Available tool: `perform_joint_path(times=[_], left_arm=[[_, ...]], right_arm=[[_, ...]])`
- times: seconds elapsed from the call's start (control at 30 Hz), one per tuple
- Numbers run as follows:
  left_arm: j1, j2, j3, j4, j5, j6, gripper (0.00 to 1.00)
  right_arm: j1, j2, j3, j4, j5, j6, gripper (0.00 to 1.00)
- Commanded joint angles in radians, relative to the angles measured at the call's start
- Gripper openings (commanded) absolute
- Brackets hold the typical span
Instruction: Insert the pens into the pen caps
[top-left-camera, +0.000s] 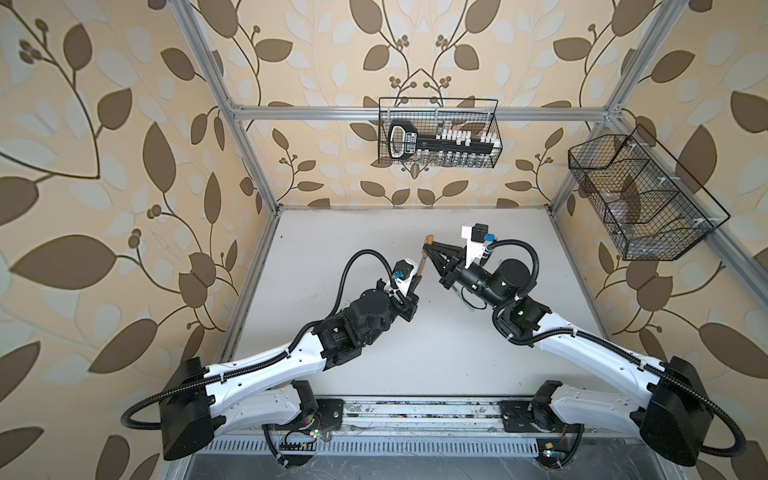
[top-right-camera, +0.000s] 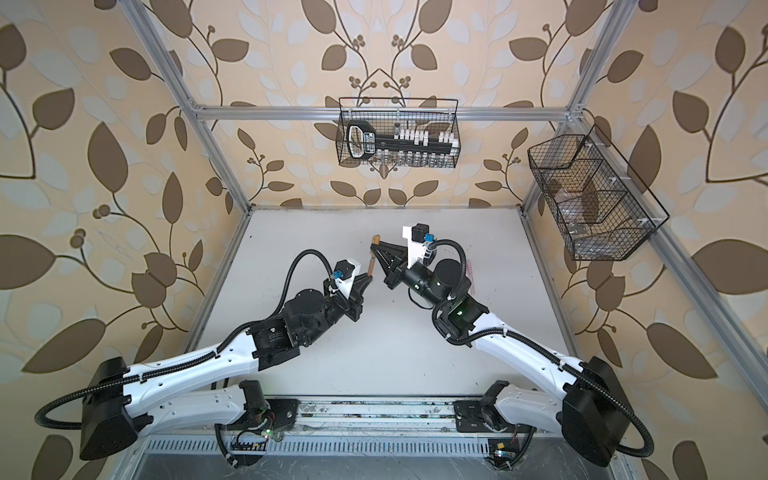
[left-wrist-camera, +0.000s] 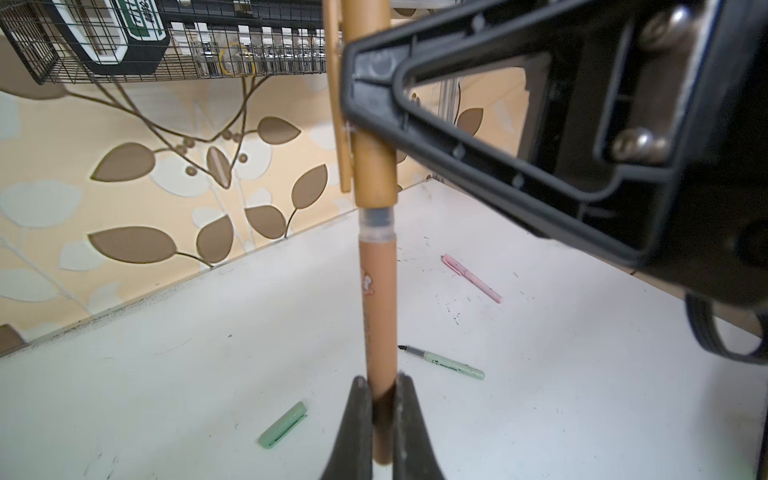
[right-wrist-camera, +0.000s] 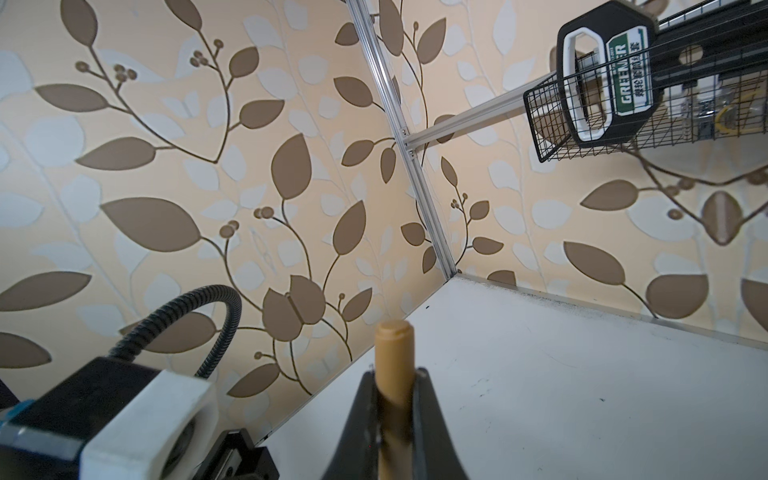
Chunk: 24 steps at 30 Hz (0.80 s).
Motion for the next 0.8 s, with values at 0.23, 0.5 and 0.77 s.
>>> perform_joint_path(times=[0.23,0.5,0.77], left_arm=[[0.001,-0.011,0.084,0.006,0.074,0.031,0.0],[0.001,-0.004,0.096,-0.047,0.082,0.028,0.0],[0.003,-0.01,0.119,-0.135,0.11,0.016,0.0]], right_arm=[[0.007,-0.043,0.036,-0.196,-0.001,-0.081,0.24],[-0.047,-0.093,0.101,-0.344,-0.109,-0.067,0.49],[-0.211,-0.077,0.178,-0.461,-0.428,0.017,0.6]])
